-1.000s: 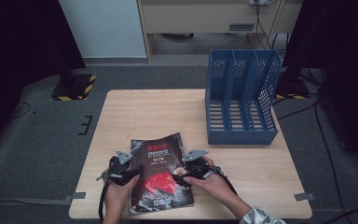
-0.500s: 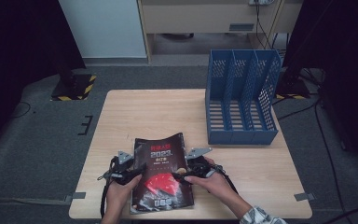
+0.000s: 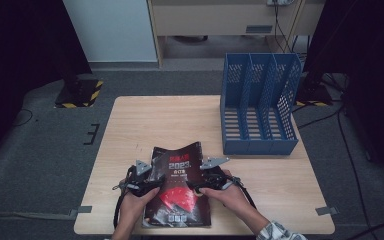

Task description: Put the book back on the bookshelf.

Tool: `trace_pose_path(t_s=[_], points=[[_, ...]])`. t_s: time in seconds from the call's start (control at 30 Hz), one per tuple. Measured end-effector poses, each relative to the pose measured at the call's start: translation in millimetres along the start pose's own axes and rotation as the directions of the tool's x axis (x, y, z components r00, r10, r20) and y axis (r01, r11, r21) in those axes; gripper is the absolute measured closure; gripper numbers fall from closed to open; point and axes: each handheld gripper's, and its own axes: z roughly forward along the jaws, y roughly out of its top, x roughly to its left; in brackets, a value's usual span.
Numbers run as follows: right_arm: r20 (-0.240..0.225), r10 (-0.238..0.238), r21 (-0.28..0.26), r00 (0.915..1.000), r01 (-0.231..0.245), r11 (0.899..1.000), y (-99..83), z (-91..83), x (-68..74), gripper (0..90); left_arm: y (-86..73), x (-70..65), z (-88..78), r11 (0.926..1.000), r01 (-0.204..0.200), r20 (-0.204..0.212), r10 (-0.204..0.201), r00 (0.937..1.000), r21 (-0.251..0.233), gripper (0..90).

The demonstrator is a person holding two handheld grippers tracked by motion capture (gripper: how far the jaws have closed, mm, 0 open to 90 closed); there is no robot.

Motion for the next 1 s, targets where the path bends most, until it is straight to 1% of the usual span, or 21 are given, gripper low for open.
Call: trace_pose_path(t_s=[0.03, 0.07, 0.1, 0.13, 0.17, 0.2, 0.23, 0.27, 0.3, 0.4, 0.5, 0.6, 0.67, 0.7, 0.73, 0.8, 0.83, 0.87, 0.93, 1.0], points=[[0.009, -0.010, 0.003, 0.9999, 0.010, 1.000, 0.8, 0.8, 1.4, 42.5, 0.9, -1.8, 1.2, 1.0000, -0.002, 0.005, 0.002, 1.0000, 0.001, 32.5], [0.009, -0.010, 0.003, 0.9999, 0.010, 1.000, 0.8, 0.8, 1.4, 42.5, 1.6, -3.1, 2.1, 1.0000, -0.004, 0.004, 0.004, 1.0000, 0.002, 32.5], [0.023, -0.020, 0.002, 0.9995, 0.020, 1.000, 0.8, 1.0, 1.9, 45.2, 2.0, -3.7, 2.4, 1.0000, -0.006, 0.003, 0.006, 1.0000, 0.003, 32.3], [0.030, -0.016, 0.000, 0.9994, 0.016, 1.000, 0.7, 0.7, 1.6, 49.6, 2.1, -3.6, 2.2, 1.0000, -0.006, 0.005, 0.006, 1.0000, 0.005, 32.2], [0.040, -0.005, 0.001, 0.9992, 0.005, 1.000, 0.8, -0.1, 0.4, 55.0, 1.7, -3.2, 1.8, 1.0000, -0.008, 0.010, 0.008, 0.9999, 0.004, 32.1], [0.042, 0.013, -0.005, 0.9990, -0.012, 1.000, 0.6, -0.5, -1.4, 58.2, 1.4, -2.7, 1.6, 1.0000, -0.007, 0.013, 0.007, 0.9999, 0.002, 32.2], [0.034, 0.039, -0.008, 0.9987, -0.039, 0.999, 0.5, -1.0, -3.4, 61.0, 1.5, -2.5, 1.8, 1.0000, -0.004, 0.017, 0.004, 0.9999, 0.002, 32.1], [0.036, 0.060, -0.016, 0.9976, -0.059, 0.998, 0.2, -1.0, -5.8, 64.7, 1.9, -2.4, 2.1, 1.0000, -0.005, 0.018, 0.005, 0.9998, 0.003, 31.4], [0.036, 0.060, -0.016, 0.9976, -0.059, 0.998, 0.2, -1.0, -5.8, 64.7, 2.6, -2.4, 2.4, 0.9999, -0.009, 0.018, 0.009, 0.9998, 0.007, 31.4], [0.051, 0.065, -0.028, 0.9966, -0.064, 0.998, 2.0, -2.3, -7.1, 71.8, 5.0, -3.3, 2.1, 0.9995, -0.026, 0.012, 0.025, 0.9996, 0.016, 30.8], [0.068, 0.079, -0.049, 0.9945, -0.076, 0.996, 4.4, -4.8, -11.4, 77.1, 6.5, -4.1, 0.6, 0.9996, -0.022, 0.007, 0.022, 0.9997, 0.015, 31.1], [0.078, 0.090, -0.054, 0.9929, -0.086, 0.995, 3.3, -5.7, -13.2, 77.7, 8.3, -5.3, -3.3, 0.9996, -0.029, -0.014, 0.029, 0.9995, 0.003, 30.8], [0.083, 0.090, -0.055, 0.9925, -0.086, 0.995, 2.9, -6.6, -15.3, 78.1, 9.8, -5.9, -8.9, 0.9997, -0.019, -0.030, 0.019, 0.9994, -0.016, 31.2], [0.087, 0.090, -0.053, 0.9922, -0.085, 0.995, 3.3, -7.3, -16.0, 78.2, 10.1, -6.3, -11.6, 0.9997, -0.011, -0.031, 0.011, 0.9995, -0.023, 32.2], [0.098, 0.086, -0.058, 0.9915, -0.080, 0.995, 3.7, -7.7, -16.7, 78.3, 9.9, -6.7, -13.8, 0.9998, -0.007, -0.022, 0.006, 0.9997, -0.020, 33.6], [0.120, 0.074, -0.057, 0.9900, -0.067, 0.996, 4.8, -10.0, -18.3, 78.3, 8.3, -8.7, -13.9, 1.0000, -0.004, 0.010, 0.004, 0.9999, -0.009, 36.3], [0.124, 0.075, -0.052, 0.9894, -0.069, 0.996, 5.3, -11.7, -19.3, 78.4, 7.6, -10.5, -12.3, 1.0000, -0.008, 0.022, 0.008, 0.9997, 0.001, 38.9], [0.135, 0.063, -0.056, 0.9888, -0.056, 0.997, 5.7, -12.7, -21.4, 78.4, 7.4, -12.5, -10.0, 0.9997, -0.015, 0.029, 0.015, 0.9995, 0.019, 40.0], [0.149, 0.055, -0.053, 0.9873, -0.048, 0.997, 6.6, -14.6, -24.9, 78.3, 7.2, -16.5, -4.9, 0.9980, -0.029, 0.043, 0.027, 0.9987, 0.055, 41.7], [0.151, 0.062, -0.056, 0.9866, -0.054, 0.997, 7.5, -16.0, -27.7, 78.1, 6.8, -19.2, -2.5, 0.9976, -0.041, 0.059, 0.037, 0.9976, 0.057, 45.8]])
